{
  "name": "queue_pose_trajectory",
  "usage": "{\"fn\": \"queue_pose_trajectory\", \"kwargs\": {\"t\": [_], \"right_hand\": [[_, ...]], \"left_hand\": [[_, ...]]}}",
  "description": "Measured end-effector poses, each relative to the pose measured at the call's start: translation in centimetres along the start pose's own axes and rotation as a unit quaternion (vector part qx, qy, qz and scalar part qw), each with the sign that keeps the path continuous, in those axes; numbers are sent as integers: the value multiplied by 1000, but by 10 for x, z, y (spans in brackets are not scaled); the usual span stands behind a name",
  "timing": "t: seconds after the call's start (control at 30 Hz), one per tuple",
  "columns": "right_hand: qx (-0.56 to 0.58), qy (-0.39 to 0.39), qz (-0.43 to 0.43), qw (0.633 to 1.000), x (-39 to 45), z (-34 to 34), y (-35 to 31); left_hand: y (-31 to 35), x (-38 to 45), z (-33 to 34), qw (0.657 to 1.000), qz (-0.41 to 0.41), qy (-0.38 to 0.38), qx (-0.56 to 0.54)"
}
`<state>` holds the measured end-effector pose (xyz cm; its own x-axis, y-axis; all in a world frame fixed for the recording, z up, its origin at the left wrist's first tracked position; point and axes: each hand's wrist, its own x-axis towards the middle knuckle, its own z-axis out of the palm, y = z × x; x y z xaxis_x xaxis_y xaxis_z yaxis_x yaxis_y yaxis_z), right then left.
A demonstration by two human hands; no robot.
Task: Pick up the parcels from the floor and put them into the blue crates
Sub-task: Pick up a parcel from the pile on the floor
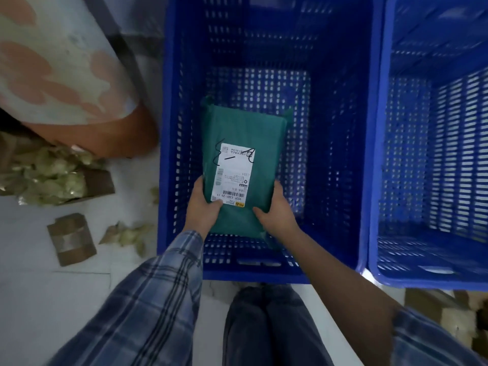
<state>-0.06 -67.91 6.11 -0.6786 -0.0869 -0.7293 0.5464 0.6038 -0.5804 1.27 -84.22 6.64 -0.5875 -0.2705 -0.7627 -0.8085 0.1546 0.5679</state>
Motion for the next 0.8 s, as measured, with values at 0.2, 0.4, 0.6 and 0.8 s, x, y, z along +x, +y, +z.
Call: {"fn": "queue_pose_trajectory", "kwargs": {"t": [0.2,0.4,0.6,0.8], "right_hand": [[-24,-38,11,999,48,33,45],[-45,-68,13,997,61,61,72],[-37,-87,22,995,64,71,64],[-11,-209,120,971,60,58,38]], "left_hand": [[-49,51,23,998,-26,31,38],[-90,74,30,987,-71,100,107],[-94,74,31,952,-56,145,264],[-84,42,46,872,-61,138,466]]}}
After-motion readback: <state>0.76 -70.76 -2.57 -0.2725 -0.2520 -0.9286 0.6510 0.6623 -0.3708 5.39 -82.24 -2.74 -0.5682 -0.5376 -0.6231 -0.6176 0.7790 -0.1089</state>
